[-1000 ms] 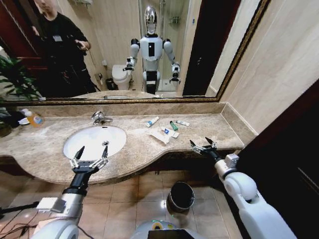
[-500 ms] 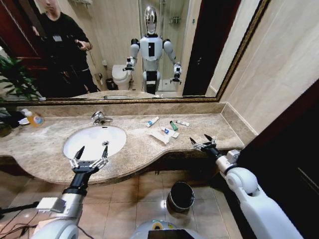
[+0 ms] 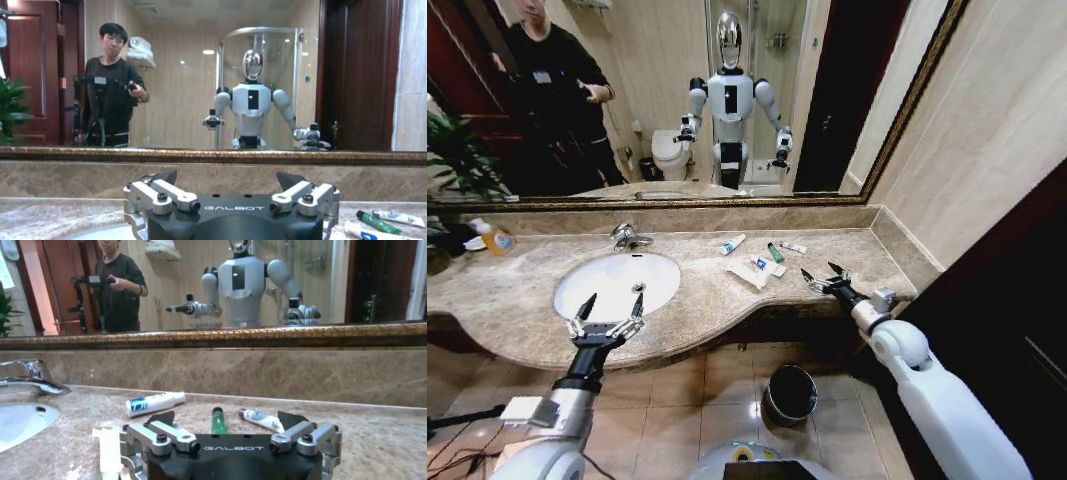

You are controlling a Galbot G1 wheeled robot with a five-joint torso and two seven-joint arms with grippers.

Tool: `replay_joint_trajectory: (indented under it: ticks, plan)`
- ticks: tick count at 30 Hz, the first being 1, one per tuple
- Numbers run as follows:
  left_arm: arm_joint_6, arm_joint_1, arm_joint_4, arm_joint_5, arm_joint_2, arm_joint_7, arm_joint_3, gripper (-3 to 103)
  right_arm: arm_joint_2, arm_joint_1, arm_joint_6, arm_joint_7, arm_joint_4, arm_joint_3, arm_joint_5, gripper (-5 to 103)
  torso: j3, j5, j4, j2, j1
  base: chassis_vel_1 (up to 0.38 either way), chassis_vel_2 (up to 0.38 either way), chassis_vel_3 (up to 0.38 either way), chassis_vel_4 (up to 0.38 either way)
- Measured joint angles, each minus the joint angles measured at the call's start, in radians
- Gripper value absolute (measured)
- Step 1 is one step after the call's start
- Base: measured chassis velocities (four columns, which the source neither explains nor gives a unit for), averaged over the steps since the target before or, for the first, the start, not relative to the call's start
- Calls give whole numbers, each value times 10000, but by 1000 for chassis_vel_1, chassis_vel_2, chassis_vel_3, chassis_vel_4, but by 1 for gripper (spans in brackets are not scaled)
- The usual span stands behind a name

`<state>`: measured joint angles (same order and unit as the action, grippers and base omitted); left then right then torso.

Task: Pick up the trash from the sink and place it in the trash bin.

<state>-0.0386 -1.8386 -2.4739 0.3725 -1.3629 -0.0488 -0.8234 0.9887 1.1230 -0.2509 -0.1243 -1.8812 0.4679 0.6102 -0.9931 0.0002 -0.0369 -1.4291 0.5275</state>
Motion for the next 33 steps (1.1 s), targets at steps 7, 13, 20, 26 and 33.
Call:
replay_joint_trajectory:
  ticks: [7,13,20,26,33]
  plan:
    - [0,0,0,0,0,0,0,100,152,-929,-61,203,690,-913,-85,100,0,-3,0,0,0,0,0,0,0]
    - [0,0,0,0,0,0,0,100,395,-1637,-58,380,1451,-1620,-253,100,0,-2,0,0,0,0,0,0,0]
    - [0,0,0,0,0,0,0,100,766,-2732,-185,561,2370,-2345,-350,100,-1,-2,0,0,1,0,0,0,0]
    - [0,0,0,0,0,0,0,100,924,-3420,-465,694,2821,-2739,-349,100,-1,-3,0,0,1,0,0,0,0]
    - [0,0,0,0,0,0,0,100,1435,-4328,-848,1377,3692,-3448,-290,100,-1,-1,-1,1,1,0,0,0,0]
